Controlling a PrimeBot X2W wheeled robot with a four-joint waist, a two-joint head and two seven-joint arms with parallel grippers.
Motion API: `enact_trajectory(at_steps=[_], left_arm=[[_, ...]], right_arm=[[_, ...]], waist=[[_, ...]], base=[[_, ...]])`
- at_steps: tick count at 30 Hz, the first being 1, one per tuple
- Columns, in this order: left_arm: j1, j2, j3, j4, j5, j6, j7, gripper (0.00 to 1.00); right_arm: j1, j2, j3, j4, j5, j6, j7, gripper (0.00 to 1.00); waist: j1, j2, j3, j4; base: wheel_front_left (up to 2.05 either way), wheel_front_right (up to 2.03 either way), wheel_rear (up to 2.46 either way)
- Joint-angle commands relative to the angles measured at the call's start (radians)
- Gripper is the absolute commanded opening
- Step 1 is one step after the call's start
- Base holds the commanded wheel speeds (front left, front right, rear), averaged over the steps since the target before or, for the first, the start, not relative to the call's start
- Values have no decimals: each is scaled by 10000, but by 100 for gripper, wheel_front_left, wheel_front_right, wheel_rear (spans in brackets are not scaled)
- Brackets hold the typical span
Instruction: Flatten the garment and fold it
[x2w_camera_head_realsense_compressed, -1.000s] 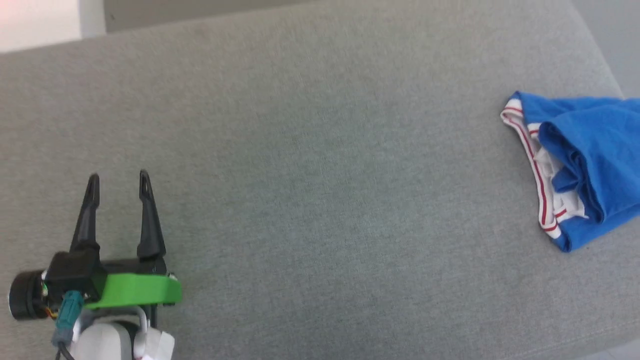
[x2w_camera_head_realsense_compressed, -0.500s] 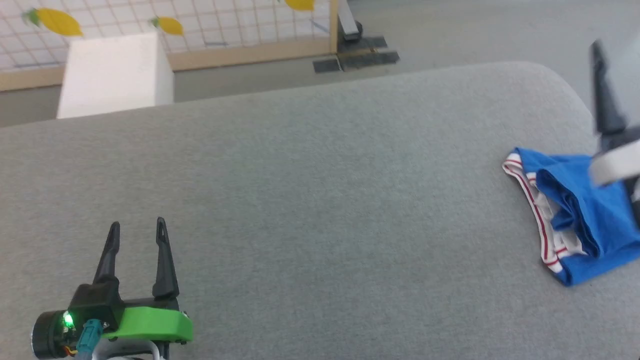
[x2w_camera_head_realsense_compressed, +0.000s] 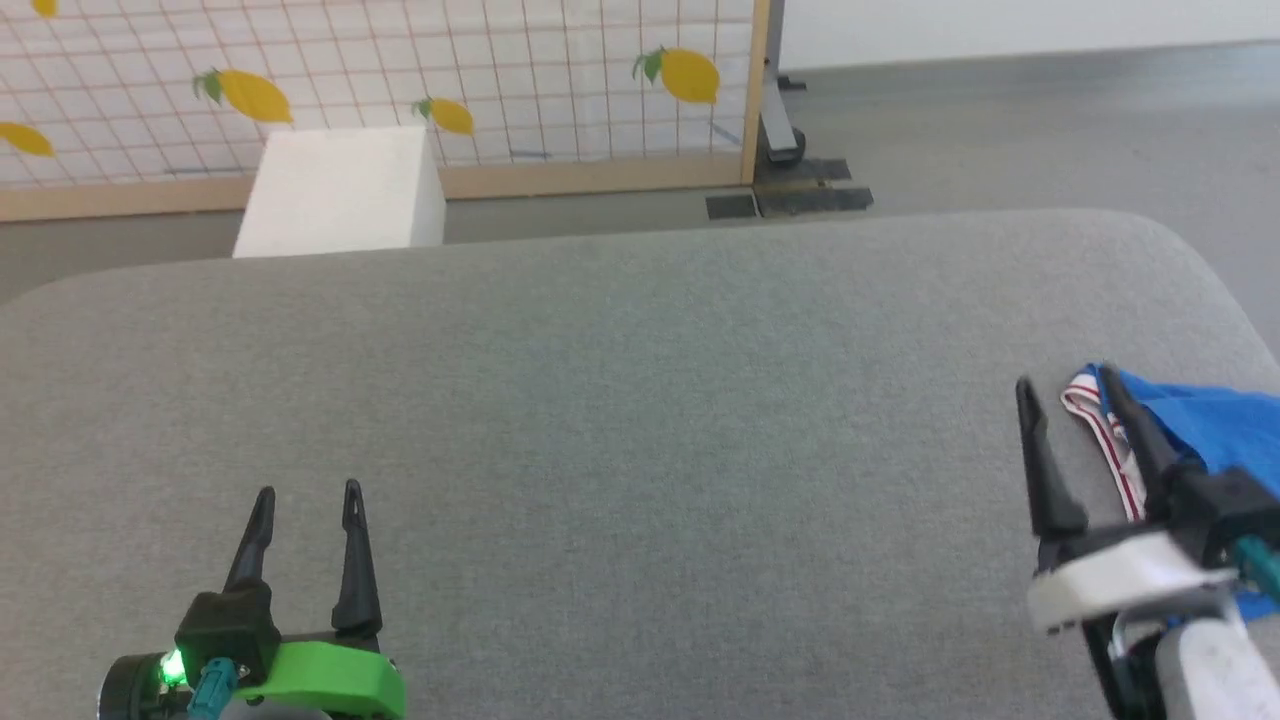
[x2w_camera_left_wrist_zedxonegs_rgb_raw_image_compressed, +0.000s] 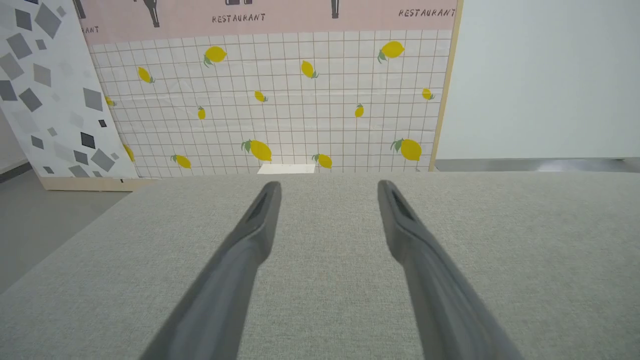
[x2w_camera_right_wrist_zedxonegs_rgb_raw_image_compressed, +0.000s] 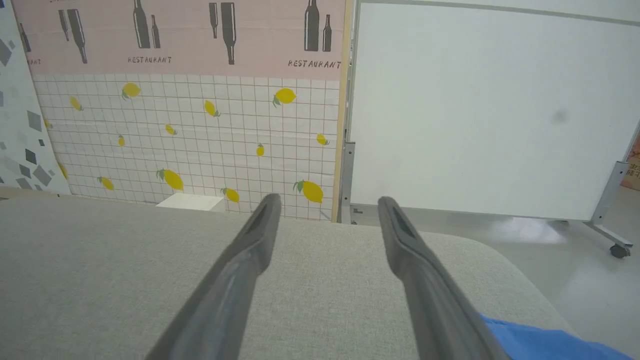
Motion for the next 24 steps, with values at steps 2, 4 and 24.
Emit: enact_trajectory(at_steps=[2, 4, 24], left_arm=[[163, -38, -19, 73, -63, -34, -36, 100], [198, -40, -41, 98, -97, -42, -36, 100], [297, -46, -229, 79, -178, -286, -36, 100]], right_arm=[[486, 237, -73, 19, 135, -19, -22, 100], [774, 360, -159, -13, 137, -19, 13, 100], [1738, 854, -402, -853, -186, -19, 557, 100]], waist=[[1, 0, -351, 225], [1, 0, -449, 260], [1, 0, -585, 431]], base=[[0, 0, 0], [0, 0, 0], [0, 0, 0]])
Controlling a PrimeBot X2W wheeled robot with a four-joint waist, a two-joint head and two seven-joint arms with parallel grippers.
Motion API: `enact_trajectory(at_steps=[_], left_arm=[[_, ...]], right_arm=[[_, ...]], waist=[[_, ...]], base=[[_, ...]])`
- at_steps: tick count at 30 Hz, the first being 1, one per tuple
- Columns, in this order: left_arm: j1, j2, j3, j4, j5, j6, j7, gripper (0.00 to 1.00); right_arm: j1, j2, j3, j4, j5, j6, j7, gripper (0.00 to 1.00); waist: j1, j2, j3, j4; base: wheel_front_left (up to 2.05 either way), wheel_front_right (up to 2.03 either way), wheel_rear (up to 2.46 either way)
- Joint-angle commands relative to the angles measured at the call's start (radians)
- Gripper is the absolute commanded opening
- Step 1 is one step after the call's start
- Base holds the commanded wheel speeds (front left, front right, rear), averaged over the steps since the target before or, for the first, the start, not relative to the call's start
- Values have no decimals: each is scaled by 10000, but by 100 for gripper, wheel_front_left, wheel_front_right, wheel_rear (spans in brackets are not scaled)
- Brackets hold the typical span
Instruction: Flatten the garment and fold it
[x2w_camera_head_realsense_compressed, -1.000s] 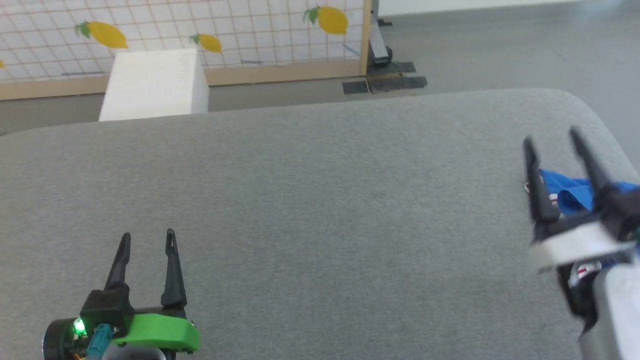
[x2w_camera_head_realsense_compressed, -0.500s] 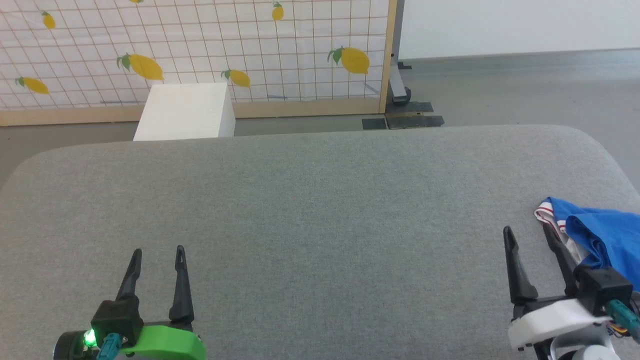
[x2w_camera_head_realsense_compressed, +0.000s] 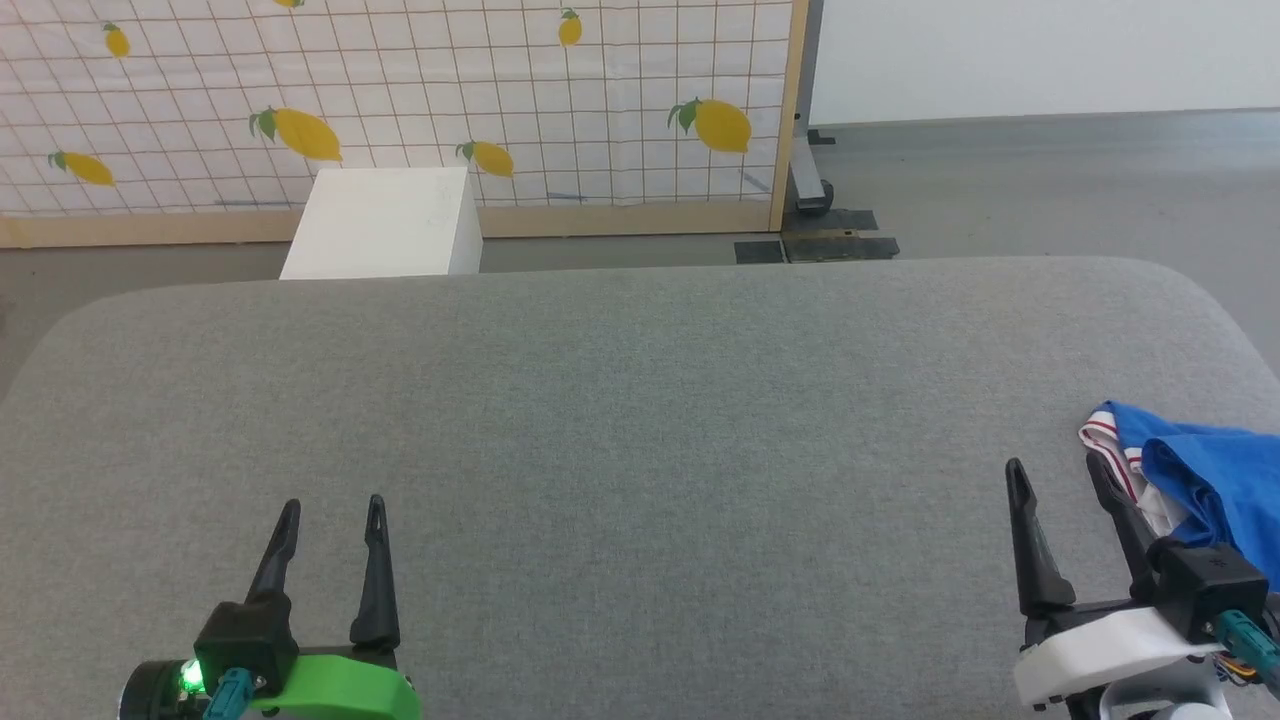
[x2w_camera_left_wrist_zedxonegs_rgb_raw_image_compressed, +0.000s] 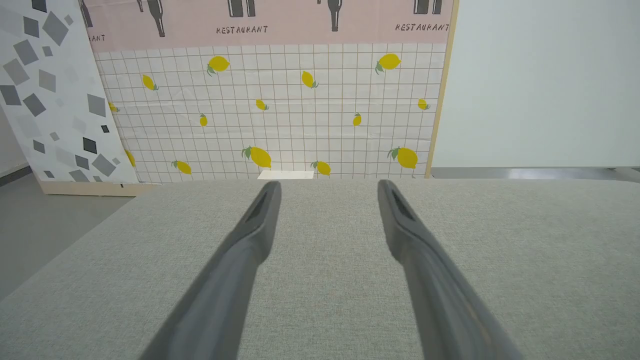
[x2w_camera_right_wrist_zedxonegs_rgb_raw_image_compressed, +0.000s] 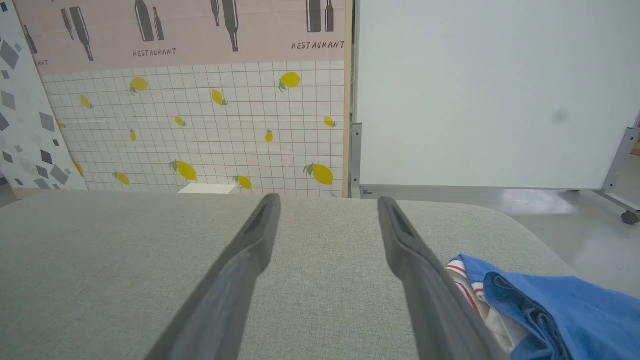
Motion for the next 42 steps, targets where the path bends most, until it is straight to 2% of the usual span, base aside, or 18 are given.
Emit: enact_trajectory(at_steps=[1, 14, 15, 42], left_arm=[[98, -44, 10, -9, -121, -26, -36, 100], [114, -45, 25, 3, -218, -46, -36, 100], [0, 0, 6, -4, -228, -4, 0, 0], [-167, -6, -125, -70, -66, 118, 514, 0]], right_arm=[[125, 42, -24, -102, -89, -17, 27, 100], [160, 123, 25, -330, -91, -17, 151, 100], [6, 79, 12, -274, -94, 0, 140, 0], [-81, 123, 120, -370, -266, -2, 513, 0]], waist=[[1, 0, 8, 1], [1, 0, -13, -12], [1, 0, -12, -12], [1, 0, 93, 55]], base=[[0, 0, 0], [0, 0, 0], [0, 0, 0], [0, 0, 0]])
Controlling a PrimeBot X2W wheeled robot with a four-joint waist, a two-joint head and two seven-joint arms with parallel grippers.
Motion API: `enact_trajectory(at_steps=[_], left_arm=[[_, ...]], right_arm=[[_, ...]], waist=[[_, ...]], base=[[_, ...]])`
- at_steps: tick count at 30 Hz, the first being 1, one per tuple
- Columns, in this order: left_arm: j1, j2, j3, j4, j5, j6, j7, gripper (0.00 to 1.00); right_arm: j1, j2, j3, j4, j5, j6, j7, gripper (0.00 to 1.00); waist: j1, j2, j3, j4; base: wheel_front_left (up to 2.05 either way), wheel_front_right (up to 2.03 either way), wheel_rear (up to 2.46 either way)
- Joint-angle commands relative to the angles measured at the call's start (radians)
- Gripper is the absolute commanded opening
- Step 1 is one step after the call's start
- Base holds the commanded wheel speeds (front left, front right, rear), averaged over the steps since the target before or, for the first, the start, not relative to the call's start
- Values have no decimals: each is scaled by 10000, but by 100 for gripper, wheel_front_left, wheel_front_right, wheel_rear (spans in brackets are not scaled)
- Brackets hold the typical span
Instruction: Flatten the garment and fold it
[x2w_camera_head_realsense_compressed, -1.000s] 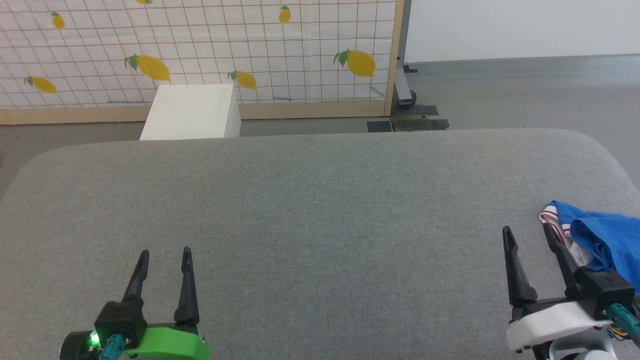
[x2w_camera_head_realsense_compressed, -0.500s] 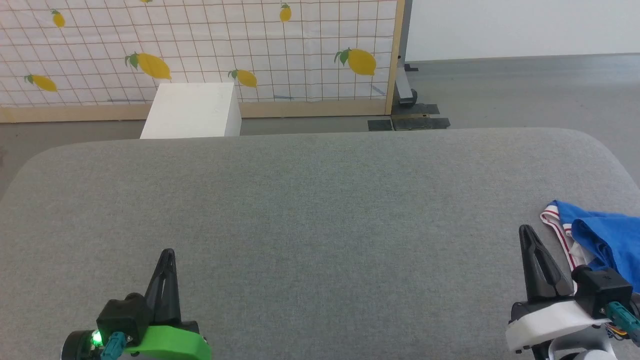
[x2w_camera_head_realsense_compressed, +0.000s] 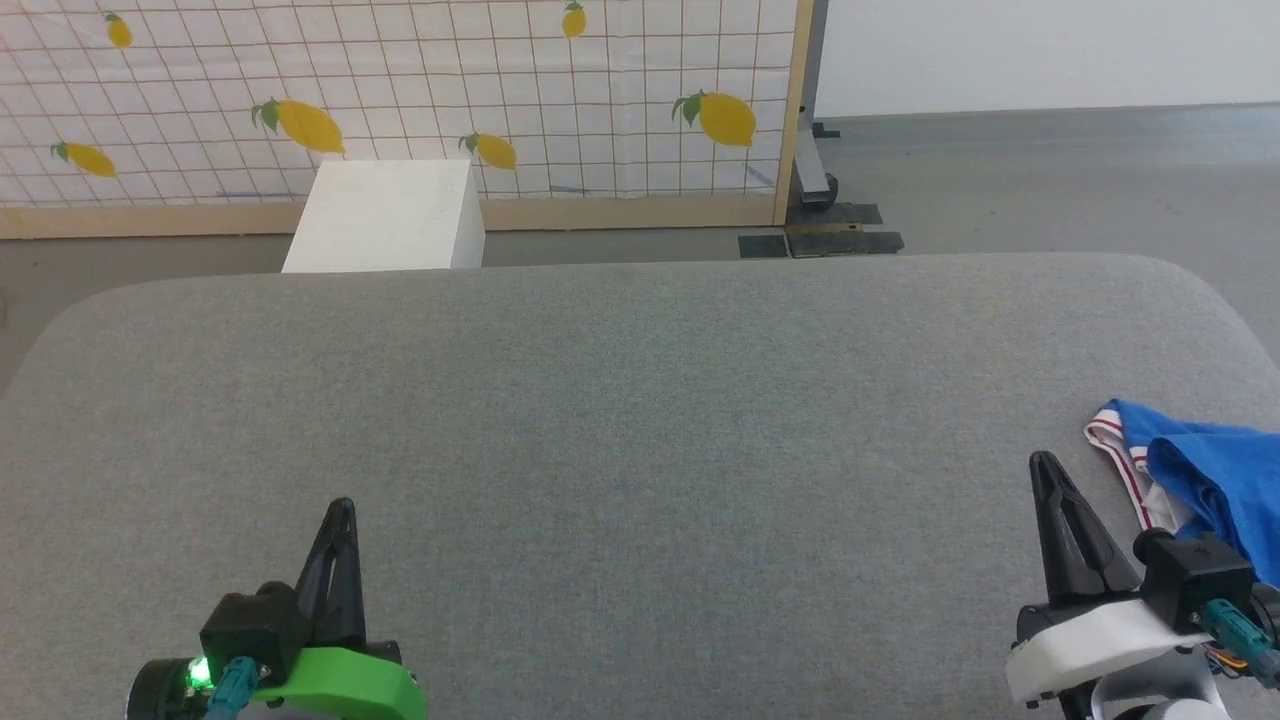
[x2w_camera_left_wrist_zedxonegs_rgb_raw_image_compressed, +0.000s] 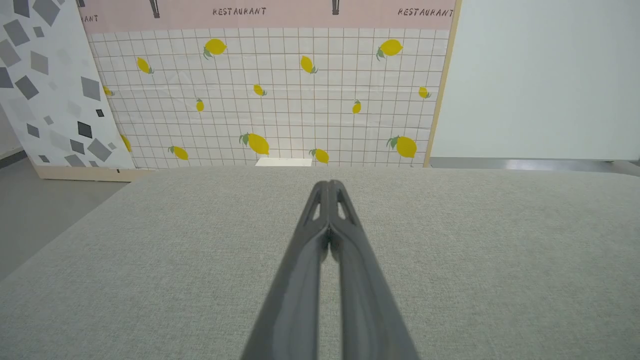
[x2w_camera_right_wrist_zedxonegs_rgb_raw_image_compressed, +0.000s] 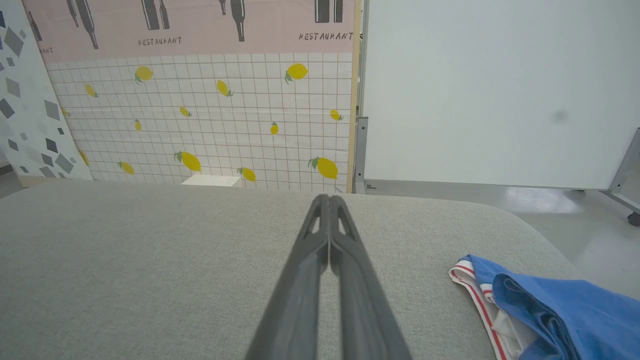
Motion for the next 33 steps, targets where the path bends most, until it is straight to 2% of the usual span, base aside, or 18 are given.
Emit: enact_trajectory(at_steps=[1, 33], left_arm=[[-143, -10, -24, -26, 126, 73, 62, 0], [-352, -22, -167, -108, 337, 226, 712, 0]], right_arm=[[-80, 48, 24, -74, -73, -4, 66, 0], [-190, 115, 175, -206, -297, -9, 542, 0]], waist=[[0, 0, 6, 4], [0, 0, 142, 91]], base=[[0, 0, 0], [0, 0, 0]])
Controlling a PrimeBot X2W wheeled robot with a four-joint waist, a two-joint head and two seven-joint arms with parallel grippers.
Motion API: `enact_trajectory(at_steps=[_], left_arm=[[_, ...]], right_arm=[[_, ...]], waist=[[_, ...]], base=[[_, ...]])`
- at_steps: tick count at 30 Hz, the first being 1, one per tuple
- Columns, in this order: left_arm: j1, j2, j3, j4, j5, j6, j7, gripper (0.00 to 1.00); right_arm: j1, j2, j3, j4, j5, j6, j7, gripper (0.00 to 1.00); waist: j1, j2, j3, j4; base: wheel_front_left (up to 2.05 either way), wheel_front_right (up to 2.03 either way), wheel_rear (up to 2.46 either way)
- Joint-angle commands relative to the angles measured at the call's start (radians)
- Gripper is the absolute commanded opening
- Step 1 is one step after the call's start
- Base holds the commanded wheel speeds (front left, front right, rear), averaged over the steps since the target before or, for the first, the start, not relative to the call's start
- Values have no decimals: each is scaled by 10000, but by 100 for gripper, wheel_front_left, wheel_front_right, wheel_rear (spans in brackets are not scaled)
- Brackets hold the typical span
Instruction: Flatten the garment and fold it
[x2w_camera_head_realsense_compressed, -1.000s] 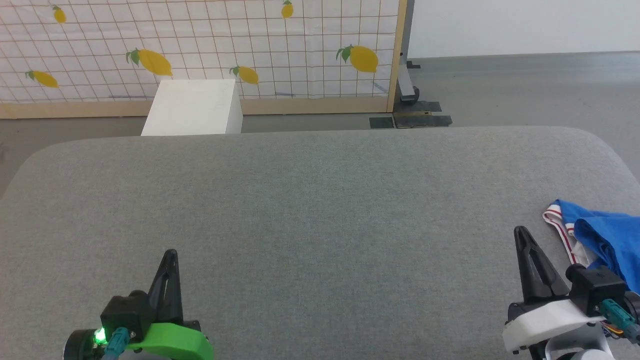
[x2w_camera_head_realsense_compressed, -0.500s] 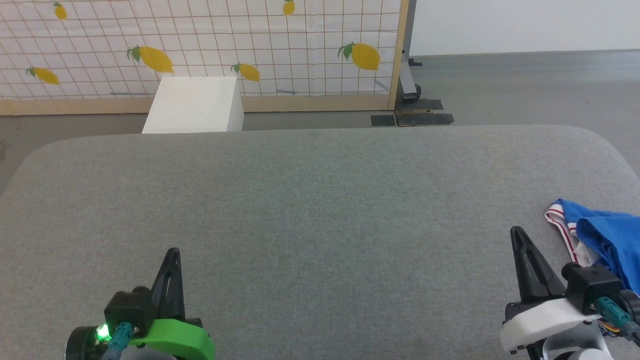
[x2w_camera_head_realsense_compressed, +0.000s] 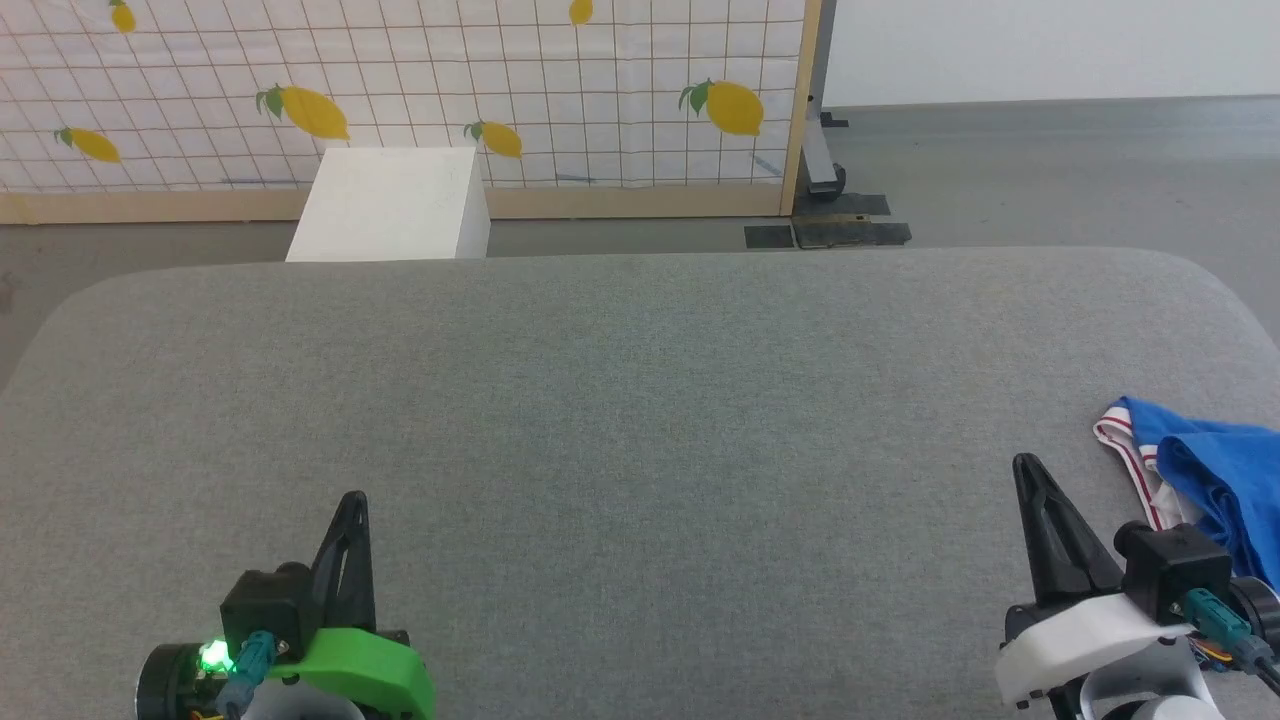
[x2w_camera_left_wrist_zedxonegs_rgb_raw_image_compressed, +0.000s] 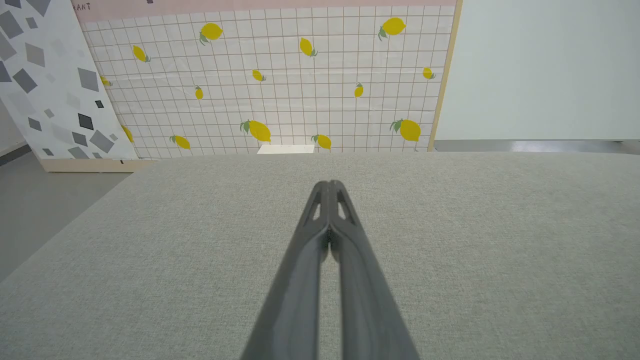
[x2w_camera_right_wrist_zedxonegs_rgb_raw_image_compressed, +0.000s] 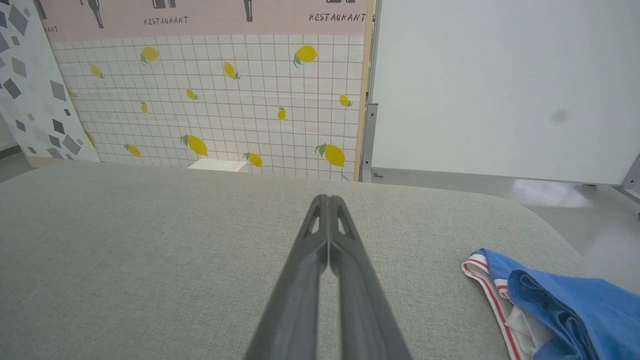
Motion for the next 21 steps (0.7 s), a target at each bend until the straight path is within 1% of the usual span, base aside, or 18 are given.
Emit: enact_trajectory(at_steps=[1, 21], left_arm=[[-177, -23, -10, -45, 61, 69, 63, 0], [-307, -30, -98, -95, 192, 165, 467, 0]], right_arm=[[-167, 63, 37, -81, -125, -9, 66, 0], [-235, 105, 131, -163, -264, -12, 362, 0]], waist=[[0, 0, 6, 4], [0, 0, 90, 58]], base=[[0, 0, 0], [0, 0, 0]])
